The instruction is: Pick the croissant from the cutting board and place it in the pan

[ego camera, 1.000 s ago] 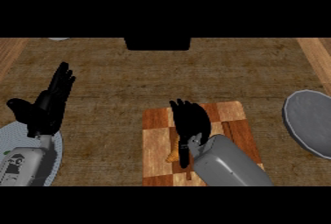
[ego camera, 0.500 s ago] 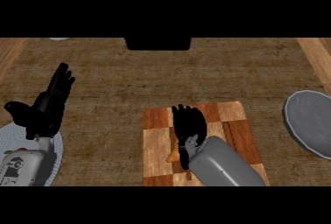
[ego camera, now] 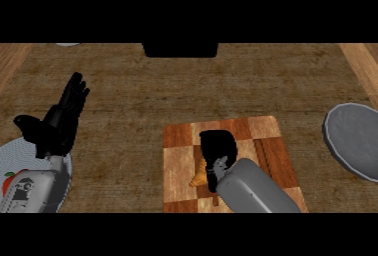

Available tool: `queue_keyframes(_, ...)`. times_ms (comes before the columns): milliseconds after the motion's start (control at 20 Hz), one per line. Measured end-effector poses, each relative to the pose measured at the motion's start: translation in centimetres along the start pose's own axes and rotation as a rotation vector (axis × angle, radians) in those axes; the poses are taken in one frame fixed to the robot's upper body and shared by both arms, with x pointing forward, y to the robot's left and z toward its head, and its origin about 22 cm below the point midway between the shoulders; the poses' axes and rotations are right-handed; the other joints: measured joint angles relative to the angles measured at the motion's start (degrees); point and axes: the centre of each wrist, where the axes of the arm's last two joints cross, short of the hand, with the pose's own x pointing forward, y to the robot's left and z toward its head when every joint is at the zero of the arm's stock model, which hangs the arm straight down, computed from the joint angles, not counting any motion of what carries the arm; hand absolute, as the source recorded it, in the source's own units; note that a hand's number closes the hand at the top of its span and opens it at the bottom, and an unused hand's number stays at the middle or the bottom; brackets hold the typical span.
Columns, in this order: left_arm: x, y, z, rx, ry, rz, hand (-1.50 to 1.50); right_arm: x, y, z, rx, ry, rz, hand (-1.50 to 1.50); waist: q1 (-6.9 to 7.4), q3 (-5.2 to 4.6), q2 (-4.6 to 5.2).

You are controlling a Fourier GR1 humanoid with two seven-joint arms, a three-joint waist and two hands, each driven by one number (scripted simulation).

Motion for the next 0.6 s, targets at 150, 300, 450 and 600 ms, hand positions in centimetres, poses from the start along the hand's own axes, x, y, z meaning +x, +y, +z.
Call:
queue_keyframes(150,0.4,0.4,-0.1,0.001,0.001,0.004,0.00,0.1,0.0,0.1,0.003,-0.042,0.035,1.50,-0.09,-0.11,-0.16)
queue_keyframes(300,0.6,0.0,-0.3,-0.001,0.001,0.001,0.00,-0.2,-0.2,-0.3,-0.003,-0.068,0.059,1.50,-0.05,-0.06,-0.22)
queue_keyframes(450,0.5,0.2,0.0,0.001,0.003,-0.003,0.00,-0.1,0.0,-0.8,-0.021,-0.067,0.070,1.50,-0.03,-0.15,-0.37)
queue_keyframes(600,0.0,0.2,0.1,0.002,0.006,0.000,0.00,-0.3,0.4,-0.5,-0.037,-0.078,0.070,1.50,-0.08,-0.13,-0.42)
